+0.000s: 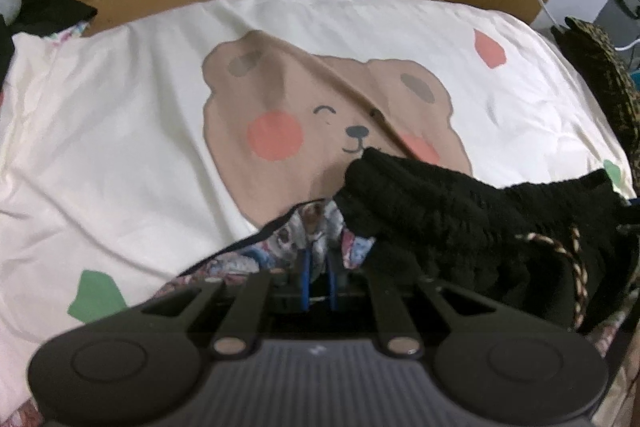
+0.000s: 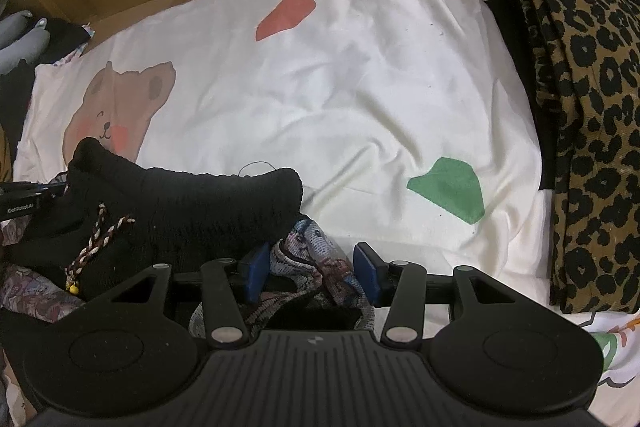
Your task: Fold clothes
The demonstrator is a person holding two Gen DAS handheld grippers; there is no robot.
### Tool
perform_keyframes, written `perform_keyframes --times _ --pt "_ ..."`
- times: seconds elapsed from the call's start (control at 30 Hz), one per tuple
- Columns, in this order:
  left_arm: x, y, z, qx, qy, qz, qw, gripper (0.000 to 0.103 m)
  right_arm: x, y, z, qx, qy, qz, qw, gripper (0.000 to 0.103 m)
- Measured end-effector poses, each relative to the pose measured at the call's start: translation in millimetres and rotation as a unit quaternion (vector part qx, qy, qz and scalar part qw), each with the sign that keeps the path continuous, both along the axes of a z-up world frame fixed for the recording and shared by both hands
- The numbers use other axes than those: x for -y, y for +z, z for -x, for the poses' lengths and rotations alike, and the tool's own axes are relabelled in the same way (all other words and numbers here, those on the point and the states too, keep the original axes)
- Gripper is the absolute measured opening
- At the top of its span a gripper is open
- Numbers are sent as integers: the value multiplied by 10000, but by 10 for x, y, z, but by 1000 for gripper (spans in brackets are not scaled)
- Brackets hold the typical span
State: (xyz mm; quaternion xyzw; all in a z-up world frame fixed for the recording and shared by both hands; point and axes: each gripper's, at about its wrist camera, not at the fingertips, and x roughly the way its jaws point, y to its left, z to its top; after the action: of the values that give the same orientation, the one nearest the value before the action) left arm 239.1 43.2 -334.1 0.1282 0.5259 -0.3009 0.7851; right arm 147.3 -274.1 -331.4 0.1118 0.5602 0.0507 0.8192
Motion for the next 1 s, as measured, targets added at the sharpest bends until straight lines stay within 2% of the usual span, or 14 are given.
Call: perform_keyframes --times 0.13,0.3,0.47,0.53,0.6,0.67,0.8,0.87,1.0 --pt "-74 152 -26 -42 52 143 9999 7 9 16 2 2 8 -26 10000 53" --pt "-120 403 -140 316 70 262 9991 10 -7 100 7 106 148 -89 9998 53" --pt "-47 322 -244 651 -20 -153 9978 11 -15 143 -20 237 250 -94 9994 53" --pt "-32 237 -266 567 -9 -195 9982 11 2 129 -24 249 227 -47 9994 53" --pt "-34 155 -271 420 -25 -144 9990 15 21 113 -25 266 197 3 9995 52" --pt "-37 90 -244 397 -87 -217 9989 32 34 100 -30 287 186 42 9994 52" --pt "-53 -8 -222 360 -121 -336 9987 39 36 31 -58 270 250 63 9993 52" --pt "-71 -34 -228 343 -83 -385 9986 50 15 -28 -75 210 322 86 9992 52" --pt "-92 -69 -210 371 -202 -394 9983 51 -35 -154 -82 60 507 110 9986 52"
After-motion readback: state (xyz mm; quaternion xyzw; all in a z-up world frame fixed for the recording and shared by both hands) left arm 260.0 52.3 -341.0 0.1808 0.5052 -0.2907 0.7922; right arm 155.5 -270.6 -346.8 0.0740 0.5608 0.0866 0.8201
